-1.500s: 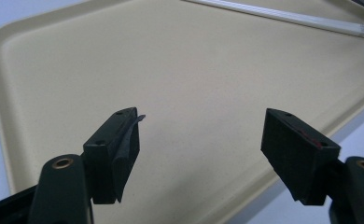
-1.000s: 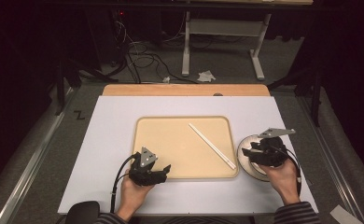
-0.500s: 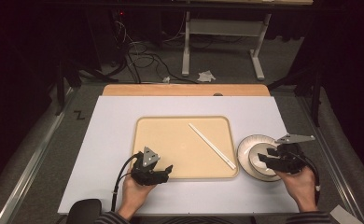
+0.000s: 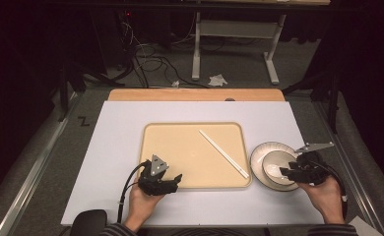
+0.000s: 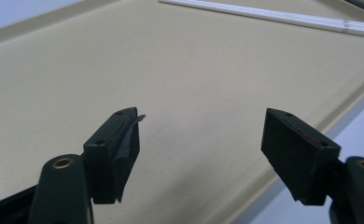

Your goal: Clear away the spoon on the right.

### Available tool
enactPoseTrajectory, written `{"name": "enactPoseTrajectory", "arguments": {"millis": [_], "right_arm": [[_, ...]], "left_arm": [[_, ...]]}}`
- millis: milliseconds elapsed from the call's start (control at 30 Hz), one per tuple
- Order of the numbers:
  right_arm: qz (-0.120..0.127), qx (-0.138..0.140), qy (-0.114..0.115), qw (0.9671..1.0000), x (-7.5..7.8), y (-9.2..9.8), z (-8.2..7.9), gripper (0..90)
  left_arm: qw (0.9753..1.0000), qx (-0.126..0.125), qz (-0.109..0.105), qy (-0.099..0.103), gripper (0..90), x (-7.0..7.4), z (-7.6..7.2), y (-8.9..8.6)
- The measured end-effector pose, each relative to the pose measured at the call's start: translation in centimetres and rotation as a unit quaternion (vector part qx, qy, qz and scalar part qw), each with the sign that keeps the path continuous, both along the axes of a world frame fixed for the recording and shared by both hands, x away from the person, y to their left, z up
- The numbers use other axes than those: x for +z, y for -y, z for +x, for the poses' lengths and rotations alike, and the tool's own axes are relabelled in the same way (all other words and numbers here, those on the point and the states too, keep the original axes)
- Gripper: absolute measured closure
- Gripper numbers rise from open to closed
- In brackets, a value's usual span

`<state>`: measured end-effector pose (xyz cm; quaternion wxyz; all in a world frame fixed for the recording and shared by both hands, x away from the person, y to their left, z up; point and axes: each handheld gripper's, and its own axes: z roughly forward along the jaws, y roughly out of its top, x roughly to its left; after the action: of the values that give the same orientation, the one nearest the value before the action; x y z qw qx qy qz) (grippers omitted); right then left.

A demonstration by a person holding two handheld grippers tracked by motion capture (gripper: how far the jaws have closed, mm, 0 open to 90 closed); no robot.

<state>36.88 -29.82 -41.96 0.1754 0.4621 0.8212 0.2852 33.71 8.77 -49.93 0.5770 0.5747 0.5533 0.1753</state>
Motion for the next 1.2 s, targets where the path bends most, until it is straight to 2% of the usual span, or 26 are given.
{"name": "enactPoseTrajectory", "arguments": {"millis": [167,300,467,533,567,633,700,900,1000,1200], "right_arm": [[-0.026,-0.012,-0.013,0.9995,-0.3,0.6,0.0,59.5],[-0.034,-0.017,-0.031,0.9988,-0.6,1.3,0.2,61.9],[-0.041,-0.007,-0.063,0.9971,-0.7,1.9,0.3,67.2],[-0.043,-0.009,-0.068,0.9967,-0.8,1.9,0.3,69.3],[-0.047,-0.01,-0.076,0.996,-1.0,2.0,0.3,77.1],[-0.045,-0.008,-0.08,0.9957,-1.1,2.0,0.4,77.6],[-0.044,-0.005,-0.094,0.9946,-1.4,2.0,0.5,82.1],[-0.051,0.009,-0.11,0.9926,-1.9,1.9,0.7,82.7],[-0.055,-0.001,-0.108,0.9926,-1.9,1.9,0.7,82.8],[-0.038,-0.009,-0.11,0.9932,-1.9,2.1,0.7,82.9]], "left_arm": [[1.0,0.002,-0.001,0.001,28.3,0.1,-0.1,0.0],[1.0,0.0,0.002,0.0,28.3,0.0,-0.1,0.1],[1.0,-0.001,0.003,-0.001,28.3,-0.1,0.0,0.0],[1.0,-0.002,0.004,-0.002,28.3,-0.1,0.0,0.0],[1.0,0.0,0.002,-0.002,28.4,-0.1,0.0,0.1],[1.0,0.0,0.003,-0.001,28.3,-0.1,0.0,0.1],[1.0,-0.001,0.006,-0.002,28.3,-0.2,0.0,0.1],[1.0,0.0,0.002,-0.003,28.3,-0.1,0.0,0.2],[1.0,0.0,0.003,-0.003,28.3,-0.1,0.0,0.1],[1.0,0.001,0.002,-0.003,28.2,-0.1,0.1,0.1]]}}
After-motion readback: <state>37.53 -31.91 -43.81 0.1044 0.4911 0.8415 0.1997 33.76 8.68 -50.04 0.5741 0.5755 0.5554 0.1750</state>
